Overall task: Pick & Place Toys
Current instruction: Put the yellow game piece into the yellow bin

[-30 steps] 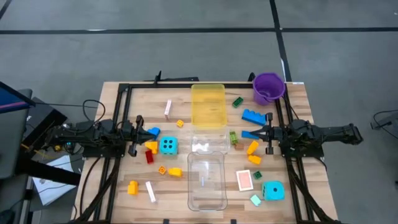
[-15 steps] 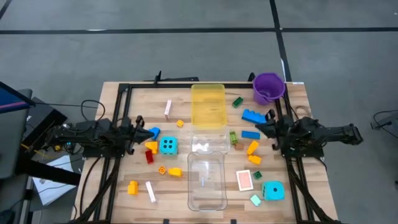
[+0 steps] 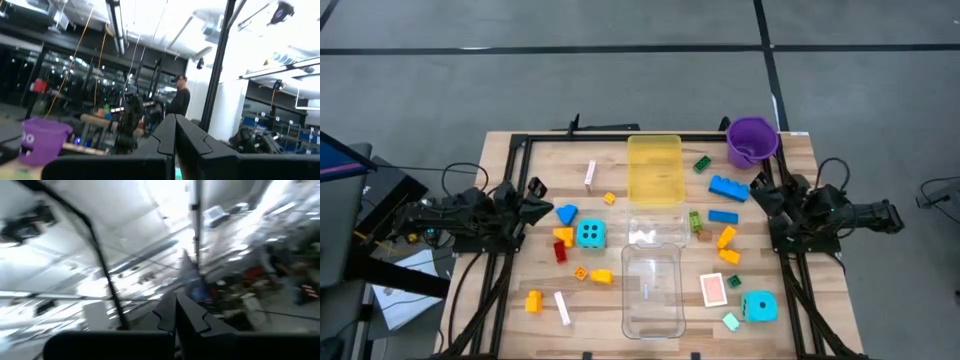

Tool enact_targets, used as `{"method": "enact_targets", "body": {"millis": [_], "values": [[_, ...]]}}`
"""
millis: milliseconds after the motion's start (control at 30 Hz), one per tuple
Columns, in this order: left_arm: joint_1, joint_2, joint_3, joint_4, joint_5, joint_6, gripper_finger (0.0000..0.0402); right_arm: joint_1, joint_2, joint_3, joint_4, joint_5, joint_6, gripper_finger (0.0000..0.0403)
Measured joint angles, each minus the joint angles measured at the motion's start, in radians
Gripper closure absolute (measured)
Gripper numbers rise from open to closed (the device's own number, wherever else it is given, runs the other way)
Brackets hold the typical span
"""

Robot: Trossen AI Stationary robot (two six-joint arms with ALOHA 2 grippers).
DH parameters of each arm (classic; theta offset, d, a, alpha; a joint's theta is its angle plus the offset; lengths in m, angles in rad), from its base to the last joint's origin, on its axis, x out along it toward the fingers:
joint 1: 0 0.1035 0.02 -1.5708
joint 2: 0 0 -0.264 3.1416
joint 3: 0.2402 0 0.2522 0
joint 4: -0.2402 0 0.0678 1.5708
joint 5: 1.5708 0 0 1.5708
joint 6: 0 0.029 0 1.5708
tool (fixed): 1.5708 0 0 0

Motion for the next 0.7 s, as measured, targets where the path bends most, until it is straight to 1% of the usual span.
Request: {"method": "enact_targets", "body": {"millis": [100,167,233,300,400,500,600,700], "values": [[0.0,0.001,0.0,0.062,0.035,0.003,0.0402,0.005,0.0,0.021,0.003,-0.138,-0.043,0.0403],[0.0,0.012,0.0,0.12,0.056,0.032,0.0401,0.023,0.0,0.036,0.006,-0.223,-0.076,0.0403],[0.0,0.031,0.0,0.186,0.086,0.051,0.0398,0.052,0.0,0.046,0.031,-0.268,-0.097,0.04],[-0.001,0.064,0.0,0.244,0.102,0.051,0.0388,0.088,0.001,0.056,0.04,-0.272,-0.11,0.0393],[-0.009,0.122,0.007,0.322,0.111,0.053,0.0358,0.147,0.021,0.093,0.033,-0.268,-0.124,0.0372],[-0.018,0.197,0.054,0.338,0.111,0.078,0.0314,0.204,0.079,0.167,-0.06,-0.247,-0.143,0.0341],[-0.036,0.283,0.115,0.342,0.111,0.142,0.0264,0.258,0.181,0.272,-0.216,-0.16,-0.202,0.0301],[-0.055,0.379,0.183,0.341,0.111,0.235,0.0211,0.306,0.322,0.403,-0.342,-0.074,-0.282,0.0251]]}}
